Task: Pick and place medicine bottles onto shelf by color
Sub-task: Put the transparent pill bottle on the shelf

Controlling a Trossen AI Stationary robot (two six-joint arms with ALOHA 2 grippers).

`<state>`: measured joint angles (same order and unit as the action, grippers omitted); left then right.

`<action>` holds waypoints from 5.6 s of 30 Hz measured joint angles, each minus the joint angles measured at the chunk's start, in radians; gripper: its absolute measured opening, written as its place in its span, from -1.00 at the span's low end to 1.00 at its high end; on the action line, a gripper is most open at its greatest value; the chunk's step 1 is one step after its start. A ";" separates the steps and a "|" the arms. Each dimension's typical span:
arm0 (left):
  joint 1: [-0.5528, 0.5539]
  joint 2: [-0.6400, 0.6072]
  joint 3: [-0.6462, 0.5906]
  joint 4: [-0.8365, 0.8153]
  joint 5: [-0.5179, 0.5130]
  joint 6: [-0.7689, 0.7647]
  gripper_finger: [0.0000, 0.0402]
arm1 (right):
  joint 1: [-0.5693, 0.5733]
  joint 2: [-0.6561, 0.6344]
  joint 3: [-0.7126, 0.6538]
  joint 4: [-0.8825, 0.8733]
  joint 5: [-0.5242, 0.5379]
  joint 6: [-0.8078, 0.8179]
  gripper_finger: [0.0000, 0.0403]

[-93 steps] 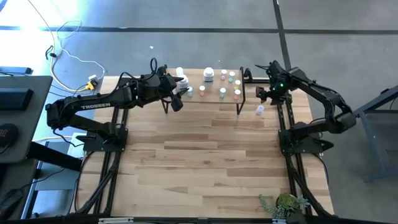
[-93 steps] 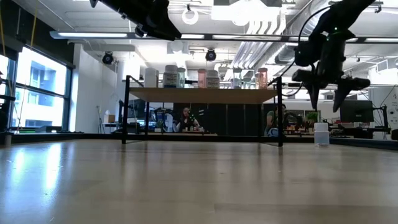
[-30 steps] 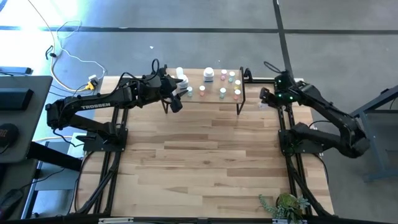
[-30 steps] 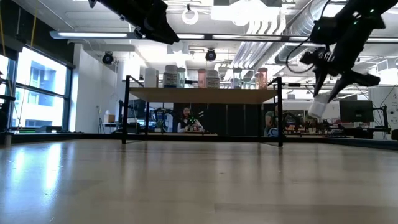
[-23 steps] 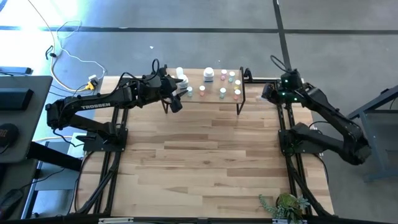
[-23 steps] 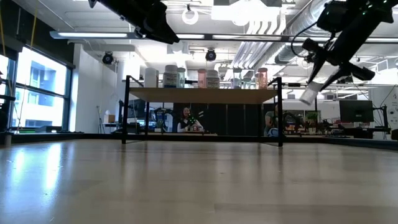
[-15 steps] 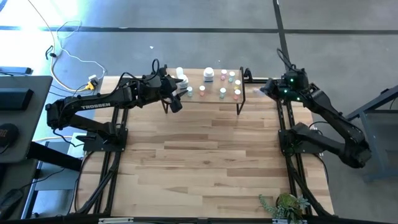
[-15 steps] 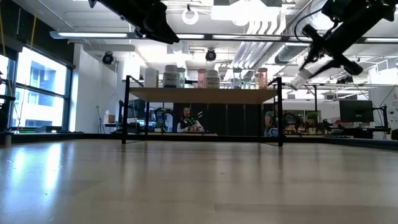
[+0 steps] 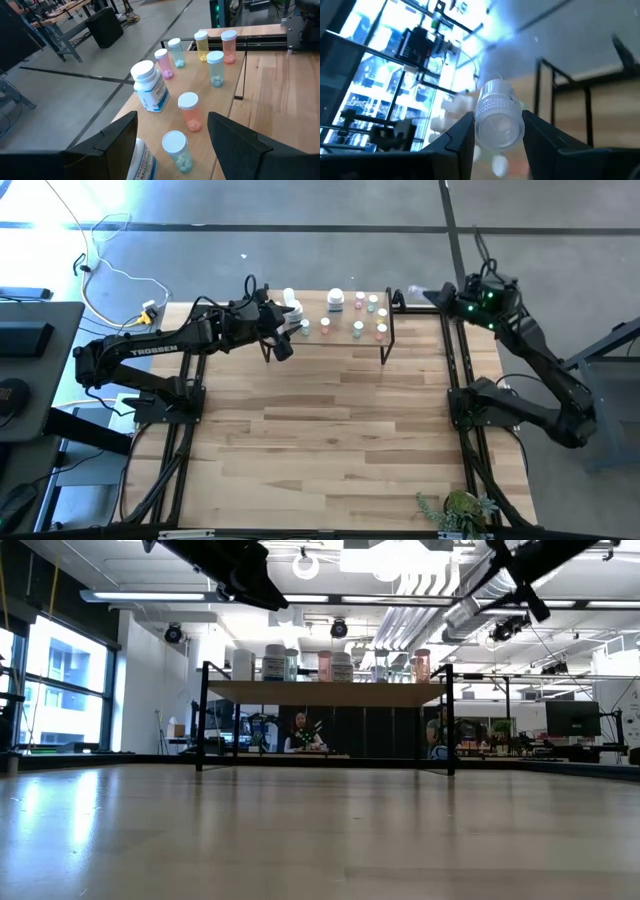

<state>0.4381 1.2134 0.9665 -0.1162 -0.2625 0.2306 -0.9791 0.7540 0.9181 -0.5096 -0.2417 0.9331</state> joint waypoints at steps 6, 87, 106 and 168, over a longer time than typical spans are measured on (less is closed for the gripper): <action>0.000 0.000 0.000 0.000 -0.002 -0.001 0.14 | 0.000 0.114 0.195 -0.082 0.003 -0.083 -0.40; 0.000 0.000 0.000 -0.053 -0.002 -0.021 0.14 | 0.419 1.094 1.293 -0.867 0.134 -0.341 -0.40; 0.000 0.000 0.000 -0.053 -0.002 -0.044 0.14 | 0.405 1.195 1.293 -0.997 0.180 -0.395 -0.38; 0.000 0.000 0.000 -0.052 -0.006 -0.010 0.14 | 0.405 1.296 1.292 -1.011 0.209 -0.214 -0.28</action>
<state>0.4381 1.2136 0.9661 -0.1684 -0.2687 0.2207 -0.5739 2.0499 2.2101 -1.5209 -0.0328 0.7190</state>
